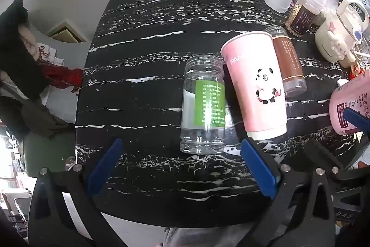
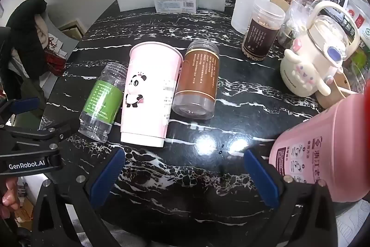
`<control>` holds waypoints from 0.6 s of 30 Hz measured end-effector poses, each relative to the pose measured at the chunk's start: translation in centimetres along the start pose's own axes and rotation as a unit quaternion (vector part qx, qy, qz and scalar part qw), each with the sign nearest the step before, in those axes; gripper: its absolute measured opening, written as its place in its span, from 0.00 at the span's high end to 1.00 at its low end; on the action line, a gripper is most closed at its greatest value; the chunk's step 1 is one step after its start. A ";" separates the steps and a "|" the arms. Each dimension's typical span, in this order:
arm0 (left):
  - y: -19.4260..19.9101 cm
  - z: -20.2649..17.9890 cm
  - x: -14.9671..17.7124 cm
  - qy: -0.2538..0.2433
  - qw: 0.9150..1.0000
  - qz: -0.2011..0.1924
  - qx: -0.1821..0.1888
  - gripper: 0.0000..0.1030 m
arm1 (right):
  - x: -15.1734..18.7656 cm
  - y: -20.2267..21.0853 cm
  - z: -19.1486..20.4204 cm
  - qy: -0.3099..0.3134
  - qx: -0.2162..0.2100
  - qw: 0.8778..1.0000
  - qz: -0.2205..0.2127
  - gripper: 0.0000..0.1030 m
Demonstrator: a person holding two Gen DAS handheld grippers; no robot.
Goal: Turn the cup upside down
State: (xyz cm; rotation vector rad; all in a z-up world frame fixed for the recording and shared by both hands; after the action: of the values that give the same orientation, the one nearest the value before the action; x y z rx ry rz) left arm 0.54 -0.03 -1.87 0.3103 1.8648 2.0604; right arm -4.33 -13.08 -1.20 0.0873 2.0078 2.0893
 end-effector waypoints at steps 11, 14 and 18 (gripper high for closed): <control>0.2 -0.1 -0.1 -0.003 1.000 -0.001 0.004 0.01 | 0.2 0.0 0.0 0.001 0.003 1.000 0.000 0.01; 0.2 -0.1 -0.1 -0.003 1.000 -0.001 0.005 0.01 | -0.3 0.1 0.2 0.000 0.003 1.000 0.001 0.01; 0.2 0.0 -0.2 -0.002 1.000 -0.002 0.004 0.01 | -0.2 0.0 0.0 -0.002 0.002 1.000 0.001 0.01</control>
State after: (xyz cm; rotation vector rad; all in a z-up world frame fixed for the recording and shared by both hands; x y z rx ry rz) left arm 0.69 -0.14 -1.64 0.3117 1.8700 2.0477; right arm -4.13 -13.16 -1.15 0.0938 2.0106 2.0842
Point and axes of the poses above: each gripper's, at about its wrist camera, not at the fingertips, and y roughly against the way its jaws point, z to its left, x to its underside, the point moved 2 cm from there along -y, roughly the way its jaws point, and after that the axes turned 13 degrees about z, right-handed, at the moved point
